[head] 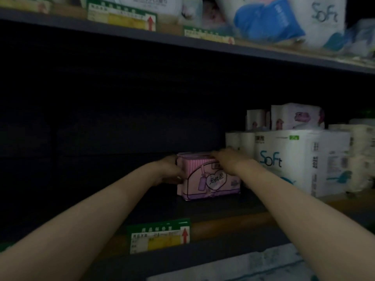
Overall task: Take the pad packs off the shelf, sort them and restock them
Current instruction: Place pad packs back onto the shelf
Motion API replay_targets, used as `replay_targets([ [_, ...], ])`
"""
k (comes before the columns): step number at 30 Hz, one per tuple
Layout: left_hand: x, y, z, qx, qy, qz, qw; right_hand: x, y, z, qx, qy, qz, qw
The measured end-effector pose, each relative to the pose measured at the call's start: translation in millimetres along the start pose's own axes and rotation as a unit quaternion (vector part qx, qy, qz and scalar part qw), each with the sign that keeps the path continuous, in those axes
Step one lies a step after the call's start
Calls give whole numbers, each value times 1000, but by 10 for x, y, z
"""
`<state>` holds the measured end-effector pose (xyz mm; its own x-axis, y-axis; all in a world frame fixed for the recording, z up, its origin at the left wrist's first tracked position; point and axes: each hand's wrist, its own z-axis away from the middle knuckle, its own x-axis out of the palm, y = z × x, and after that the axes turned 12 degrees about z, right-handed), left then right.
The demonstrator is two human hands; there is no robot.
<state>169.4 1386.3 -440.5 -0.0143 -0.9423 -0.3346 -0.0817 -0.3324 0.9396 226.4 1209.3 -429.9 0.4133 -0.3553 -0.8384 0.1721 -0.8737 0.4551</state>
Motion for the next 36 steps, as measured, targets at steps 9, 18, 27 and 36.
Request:
replay_targets([
  [9,175,6,163,79,127,-86,985,271,104,223,30,55,-219,974],
  [18,139,-156,921,377,305,-75,871,-95,-49,1204,-12,214,-258,942],
  [27,1141,-1986,2064,484,-70,-335,805,1311,-877,3193,-99,51,-258,960],
  [36,1235,-3858,2827,317,-180,-498,787,2927,-2331,4452,-432,-429,-42,792],
])
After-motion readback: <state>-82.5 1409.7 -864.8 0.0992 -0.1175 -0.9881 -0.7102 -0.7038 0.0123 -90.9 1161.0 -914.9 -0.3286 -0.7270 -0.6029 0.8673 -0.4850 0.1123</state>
